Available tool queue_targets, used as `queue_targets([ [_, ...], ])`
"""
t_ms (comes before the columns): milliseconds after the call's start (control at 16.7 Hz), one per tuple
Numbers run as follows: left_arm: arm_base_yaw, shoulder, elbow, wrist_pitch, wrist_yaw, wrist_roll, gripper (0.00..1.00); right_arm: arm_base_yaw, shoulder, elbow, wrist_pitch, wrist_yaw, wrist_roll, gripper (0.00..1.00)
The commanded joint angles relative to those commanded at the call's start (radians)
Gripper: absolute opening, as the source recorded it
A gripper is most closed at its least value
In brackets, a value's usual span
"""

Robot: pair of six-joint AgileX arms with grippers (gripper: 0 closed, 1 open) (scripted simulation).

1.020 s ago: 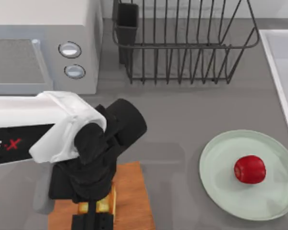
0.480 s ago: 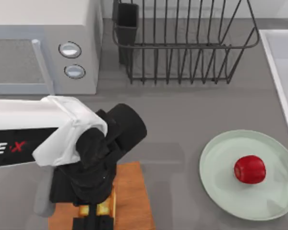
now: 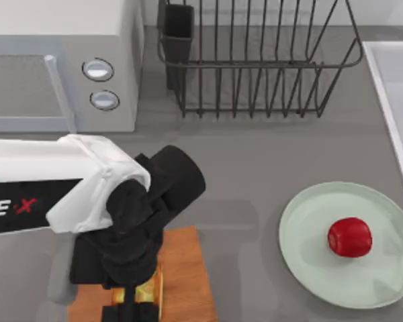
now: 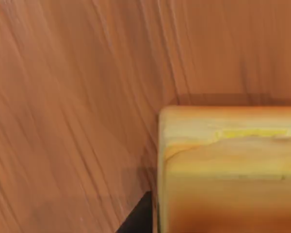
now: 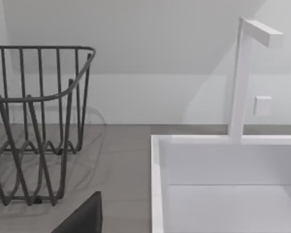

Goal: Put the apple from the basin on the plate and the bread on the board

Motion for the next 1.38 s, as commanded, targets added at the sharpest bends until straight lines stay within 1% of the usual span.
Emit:
queue_targets([
  [120,0.0,0.0,0.0,0.0,0.0,0.0,0.98,0.0,0.0,0.0,0.0,0.0,0.0,1.0],
  [180,0.0,0.0,0.0,0.0,0.0,0.0,1.0,0.0,0.0,0.0,0.0,0.0,0.0,1.0],
  [720,0.0,-0.001,0.0,0.0,0.0,0.0,1.0,0.0,0.0,0.0,0.0,0.0,0.0,1.0],
  [840,0.01,-0.024,-0.01,0.004,0.001,0.03,1.0,0.0,0.0,0.0,0.0,0.0,0.0,1.0],
  [960,0.031,-0.068,-0.043,0.017,0.002,0.101,1.0,0.0,0.0,0.0,0.0,0.0,0.0,1.0],
  [1080,0.063,-0.134,-0.095,0.044,0.001,0.213,1.0,0.0,0.0,0.0,0.0,0.0,0.0,1.0],
  [1200,0.105,-0.226,-0.159,0.086,-0.003,0.362,1.0,0.0,0.0,0.0,0.0,0.0,0.0,1.0],
  [1380,0.185,-0.406,-0.27,0.174,-0.011,0.636,1.0,0.0,0.0,0.0,0.0,0.0,0.0,1.0],
])
